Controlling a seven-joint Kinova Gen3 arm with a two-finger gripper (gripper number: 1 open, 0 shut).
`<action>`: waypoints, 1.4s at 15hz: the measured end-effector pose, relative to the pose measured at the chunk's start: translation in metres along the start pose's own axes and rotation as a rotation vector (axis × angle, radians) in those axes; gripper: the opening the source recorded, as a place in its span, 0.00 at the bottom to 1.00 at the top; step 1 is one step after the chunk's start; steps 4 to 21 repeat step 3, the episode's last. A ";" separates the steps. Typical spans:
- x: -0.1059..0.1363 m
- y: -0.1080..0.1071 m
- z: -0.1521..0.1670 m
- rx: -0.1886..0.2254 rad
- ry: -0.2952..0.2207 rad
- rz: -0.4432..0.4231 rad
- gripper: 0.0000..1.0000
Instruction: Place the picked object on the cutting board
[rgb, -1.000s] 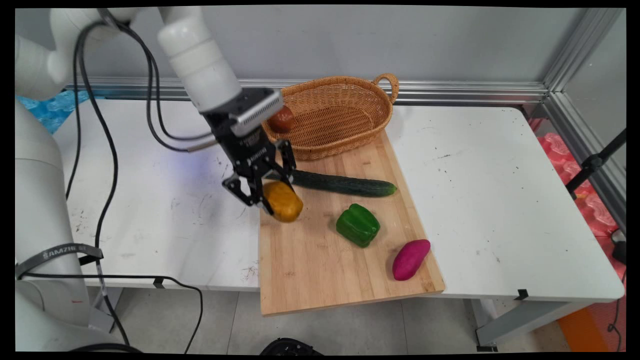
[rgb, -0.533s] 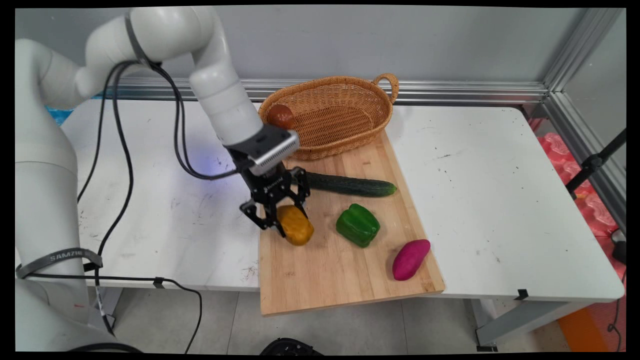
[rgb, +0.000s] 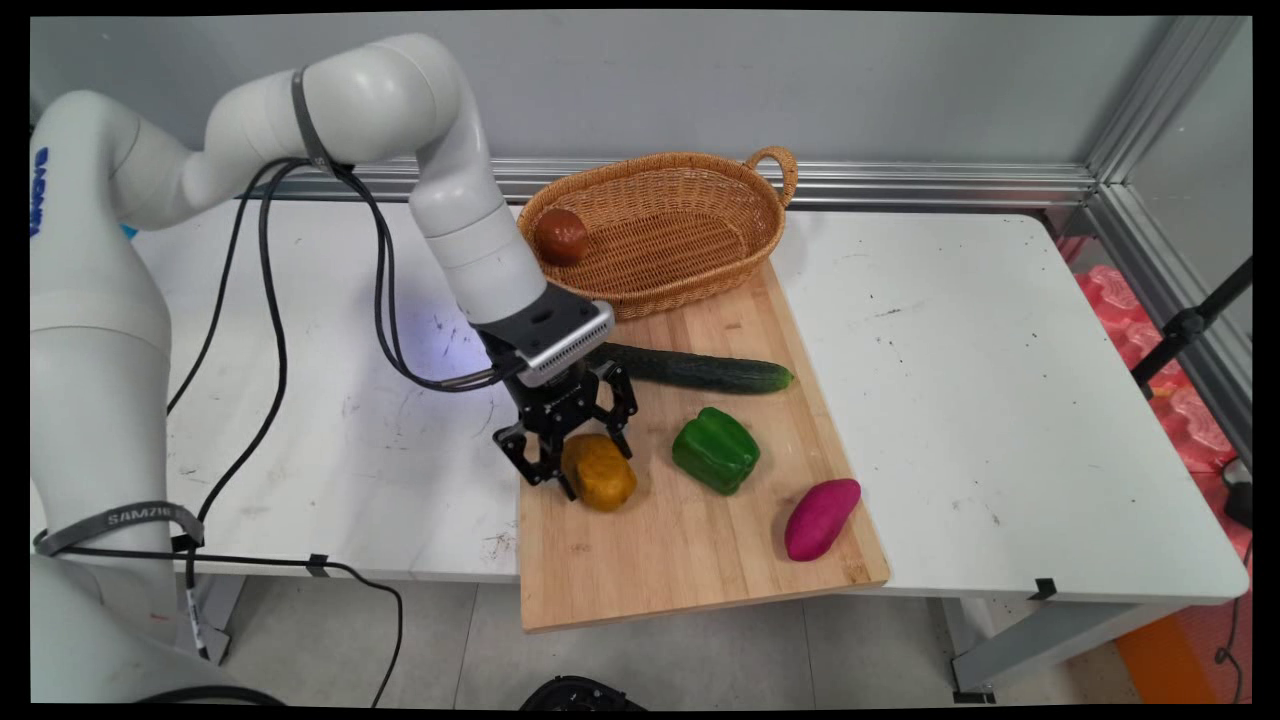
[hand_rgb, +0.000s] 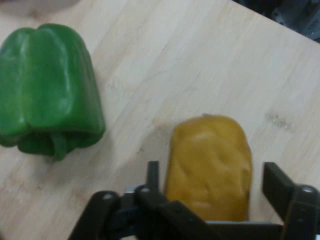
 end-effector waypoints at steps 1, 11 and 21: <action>0.000 0.000 0.002 0.000 0.001 0.002 1.00; 0.001 -0.001 0.004 0.004 0.005 0.003 1.00; 0.001 -0.001 0.004 0.004 0.005 0.003 1.00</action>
